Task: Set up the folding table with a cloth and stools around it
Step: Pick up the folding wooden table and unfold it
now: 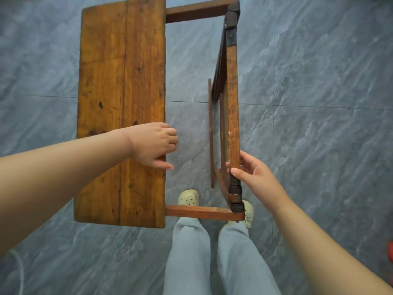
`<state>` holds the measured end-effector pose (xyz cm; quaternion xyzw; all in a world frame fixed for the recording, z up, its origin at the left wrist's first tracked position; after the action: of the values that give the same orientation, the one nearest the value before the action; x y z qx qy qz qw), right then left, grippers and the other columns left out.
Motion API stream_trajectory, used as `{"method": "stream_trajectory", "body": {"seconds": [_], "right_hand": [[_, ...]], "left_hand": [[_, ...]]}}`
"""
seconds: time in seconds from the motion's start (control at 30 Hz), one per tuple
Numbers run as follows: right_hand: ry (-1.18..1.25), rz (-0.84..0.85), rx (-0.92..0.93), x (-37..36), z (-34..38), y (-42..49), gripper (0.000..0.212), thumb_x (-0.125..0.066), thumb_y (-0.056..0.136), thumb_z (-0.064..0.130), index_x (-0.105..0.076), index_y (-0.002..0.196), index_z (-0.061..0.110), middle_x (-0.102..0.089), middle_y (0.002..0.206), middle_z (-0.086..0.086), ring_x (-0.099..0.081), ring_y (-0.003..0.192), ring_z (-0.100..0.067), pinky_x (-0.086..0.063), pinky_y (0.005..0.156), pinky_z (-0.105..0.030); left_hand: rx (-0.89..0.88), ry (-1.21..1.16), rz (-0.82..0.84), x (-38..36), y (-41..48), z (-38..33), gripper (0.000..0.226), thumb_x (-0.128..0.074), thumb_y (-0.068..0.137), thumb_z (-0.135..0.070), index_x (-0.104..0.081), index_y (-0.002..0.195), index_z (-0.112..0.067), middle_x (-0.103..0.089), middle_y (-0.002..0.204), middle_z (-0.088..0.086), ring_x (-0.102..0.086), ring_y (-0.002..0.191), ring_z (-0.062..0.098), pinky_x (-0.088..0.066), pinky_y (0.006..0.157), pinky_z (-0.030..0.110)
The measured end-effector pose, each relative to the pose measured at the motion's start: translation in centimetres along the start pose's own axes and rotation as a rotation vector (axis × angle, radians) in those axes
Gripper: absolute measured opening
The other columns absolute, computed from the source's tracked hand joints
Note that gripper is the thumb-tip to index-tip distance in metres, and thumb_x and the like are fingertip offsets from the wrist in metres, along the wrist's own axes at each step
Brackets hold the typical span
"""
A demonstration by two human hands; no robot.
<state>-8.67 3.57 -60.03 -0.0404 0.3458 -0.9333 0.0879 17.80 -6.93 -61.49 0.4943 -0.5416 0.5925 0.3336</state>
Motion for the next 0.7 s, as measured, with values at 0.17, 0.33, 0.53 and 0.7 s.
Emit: {"method": "stream_trajectory", "body": {"seconds": [0.17, 0.33, 0.53, 0.7], "right_hand": [[-0.088, -0.031, 0.047, -0.2, 0.8, -0.6, 0.033, -0.051, 0.097, 0.017, -0.052, 0.122, 0.038, -0.068, 0.110, 0.006, -0.065, 0.101, -0.006, -0.051, 0.088, -0.019], [-0.104, -0.085, 0.051, 0.7, 1.0, -0.3, 0.028, -0.040, 0.101, 0.026, -0.055, 0.124, 0.023, -0.068, 0.103, 0.003, -0.066, 0.095, -0.009, -0.051, 0.087, -0.028], [-0.291, 0.014, -0.025, 2.3, 0.0, -0.3, 0.068, -0.045, 0.098, 0.033, -0.001, 0.150, 0.037, -0.059, 0.108, 0.004, -0.062, 0.092, -0.005, -0.044, 0.091, -0.022], [-0.296, -0.023, 0.024, 3.7, -1.0, -0.2, 0.079, -0.047, 0.096, 0.034, 0.015, 0.142, 0.052, -0.036, 0.149, -0.007, -0.038, 0.112, -0.010, -0.032, 0.113, -0.047]], "left_hand": [[0.008, -0.010, -0.084, 2.0, -0.3, -0.2, 0.074, -0.014, 0.092, -0.065, -0.064, 0.072, -0.015, -0.057, 0.073, -0.003, -0.049, 0.071, 0.017, -0.045, 0.069, 0.034], [-0.014, -0.059, -0.145, 3.5, 1.0, -0.8, 0.076, -0.009, 0.091, -0.066, -0.062, 0.066, -0.017, -0.053, 0.068, -0.005, -0.046, 0.068, 0.015, -0.041, 0.066, 0.031], [-0.014, -0.098, -0.143, 5.0, 3.8, -1.6, 0.083, 0.003, 0.088, -0.067, -0.060, 0.063, -0.019, -0.053, 0.065, -0.006, -0.046, 0.065, 0.014, -0.040, 0.065, 0.031], [-0.014, -0.082, -0.210, 5.2, 5.9, -2.0, 0.074, -0.011, 0.093, -0.063, -0.055, 0.053, -0.019, -0.048, 0.054, -0.007, -0.042, 0.054, 0.013, -0.030, 0.057, 0.027]]}}
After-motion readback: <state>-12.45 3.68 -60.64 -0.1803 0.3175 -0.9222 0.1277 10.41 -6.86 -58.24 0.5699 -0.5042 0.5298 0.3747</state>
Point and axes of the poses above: each hand's wrist, its own y-axis towards the middle knuckle, its own x-axis out of the back of the hand, z = x × y, the point moved 2 cm from there along y, towards the middle knuckle
